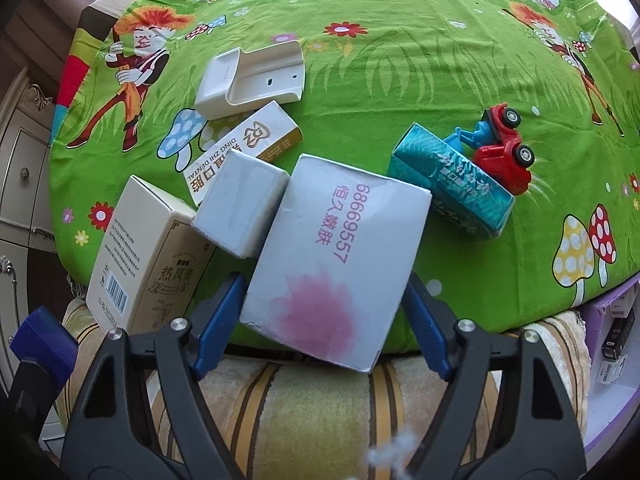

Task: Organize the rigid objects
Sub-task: 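Grasp white box with pink print using right tool while left tool holds blue box, then carry blue box and pink-print box into the purple box and release both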

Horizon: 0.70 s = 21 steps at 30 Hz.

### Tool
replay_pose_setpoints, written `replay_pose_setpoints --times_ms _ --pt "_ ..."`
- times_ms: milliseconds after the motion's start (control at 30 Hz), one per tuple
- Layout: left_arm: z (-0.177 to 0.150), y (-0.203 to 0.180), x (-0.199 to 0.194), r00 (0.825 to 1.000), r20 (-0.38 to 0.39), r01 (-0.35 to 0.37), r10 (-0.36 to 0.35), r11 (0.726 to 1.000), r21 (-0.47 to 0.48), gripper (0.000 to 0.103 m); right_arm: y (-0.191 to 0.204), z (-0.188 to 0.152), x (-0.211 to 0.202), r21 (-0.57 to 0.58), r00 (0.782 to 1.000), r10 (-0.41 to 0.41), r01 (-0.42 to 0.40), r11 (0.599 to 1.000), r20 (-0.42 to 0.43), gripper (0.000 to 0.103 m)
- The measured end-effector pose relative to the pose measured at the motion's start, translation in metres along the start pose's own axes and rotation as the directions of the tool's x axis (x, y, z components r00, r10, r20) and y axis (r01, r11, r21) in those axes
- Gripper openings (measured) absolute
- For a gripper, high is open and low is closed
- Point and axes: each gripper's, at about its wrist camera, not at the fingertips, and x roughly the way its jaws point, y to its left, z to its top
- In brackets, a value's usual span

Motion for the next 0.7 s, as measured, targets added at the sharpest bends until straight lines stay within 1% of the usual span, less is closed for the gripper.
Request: replay_pose_setpoints --times_ms 433,700 --pt "-0.007 -0.017 0.003 1.0 -0.019 0.004 -0.004 1.0 0.031 0.051 -0.025 -0.04 -0.054 -0.058 0.993 0.013 -0.007 0.998 0.118 0.076" --pt "-0.015 -0.031 0.006 0.999 -0.038 0.009 -0.007 0.998 0.055 0.051 -0.035 -0.058 -0.081 -0.092 0.98 0.009 0.009 0.996 0.199 0.076"
